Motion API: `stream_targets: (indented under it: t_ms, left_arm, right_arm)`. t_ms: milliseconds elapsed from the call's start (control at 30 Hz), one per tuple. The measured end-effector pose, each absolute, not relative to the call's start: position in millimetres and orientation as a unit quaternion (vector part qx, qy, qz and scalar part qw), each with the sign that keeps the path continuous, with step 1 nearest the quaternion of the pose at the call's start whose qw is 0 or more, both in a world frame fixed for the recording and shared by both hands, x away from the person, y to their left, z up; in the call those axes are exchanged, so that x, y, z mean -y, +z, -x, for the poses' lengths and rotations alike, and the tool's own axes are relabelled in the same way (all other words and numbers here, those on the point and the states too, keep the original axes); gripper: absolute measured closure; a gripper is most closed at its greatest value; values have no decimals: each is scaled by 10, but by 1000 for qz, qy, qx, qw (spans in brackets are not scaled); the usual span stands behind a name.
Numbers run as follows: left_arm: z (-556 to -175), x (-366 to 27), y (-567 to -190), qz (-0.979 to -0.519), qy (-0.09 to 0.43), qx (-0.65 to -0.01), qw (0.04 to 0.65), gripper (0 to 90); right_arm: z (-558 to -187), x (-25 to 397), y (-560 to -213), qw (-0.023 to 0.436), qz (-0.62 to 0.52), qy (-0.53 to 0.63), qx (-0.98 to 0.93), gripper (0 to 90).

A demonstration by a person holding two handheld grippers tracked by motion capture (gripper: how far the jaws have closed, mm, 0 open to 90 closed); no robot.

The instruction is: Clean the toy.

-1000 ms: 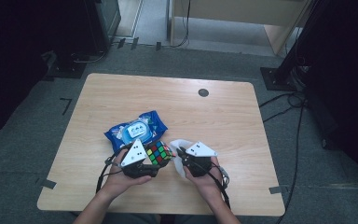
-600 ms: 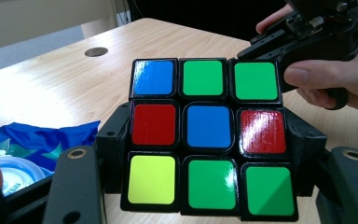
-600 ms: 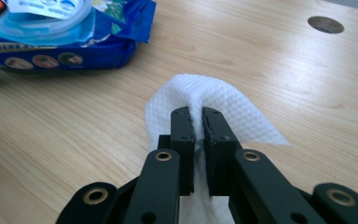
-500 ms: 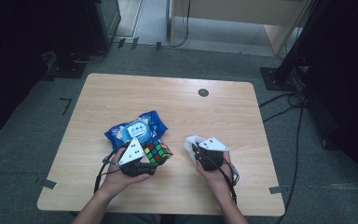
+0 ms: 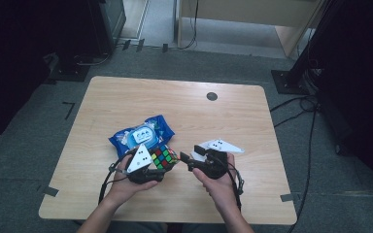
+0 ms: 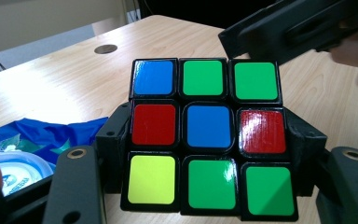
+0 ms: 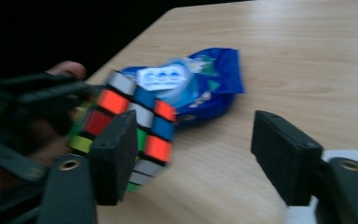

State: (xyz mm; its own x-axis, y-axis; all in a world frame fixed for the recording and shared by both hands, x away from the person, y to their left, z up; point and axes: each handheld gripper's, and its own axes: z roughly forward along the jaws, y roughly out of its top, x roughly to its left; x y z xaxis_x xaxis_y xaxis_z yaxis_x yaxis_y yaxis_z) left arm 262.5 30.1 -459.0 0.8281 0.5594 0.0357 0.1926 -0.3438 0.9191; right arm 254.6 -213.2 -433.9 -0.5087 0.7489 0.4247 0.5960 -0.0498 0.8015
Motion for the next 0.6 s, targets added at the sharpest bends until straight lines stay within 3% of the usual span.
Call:
stream_targets:
  t_ms: [100, 333, 500, 600]
  left_arm:
    - [-2612, -272, -4601, -801, 185, -235, 518, 341]
    - [-2553, -197, -4602, -799, 199, -227, 519, 341]
    - [-2527, -157, -4619, -798, 201, -224, 522, 341]
    - [-2513, -154, -4615, -794, 203, -222, 528, 341]
  right_arm:
    - [-2508, 2053, -4333, 22, -503, 551, -665, 224]
    - [-2562, 1982, -4453, -18, -537, 553, -636, 189]
    - [-2591, 1971, -4549, -65, -542, 565, -619, 289]
    - [-2601, 1960, -4585, -86, -541, 572, -611, 301]
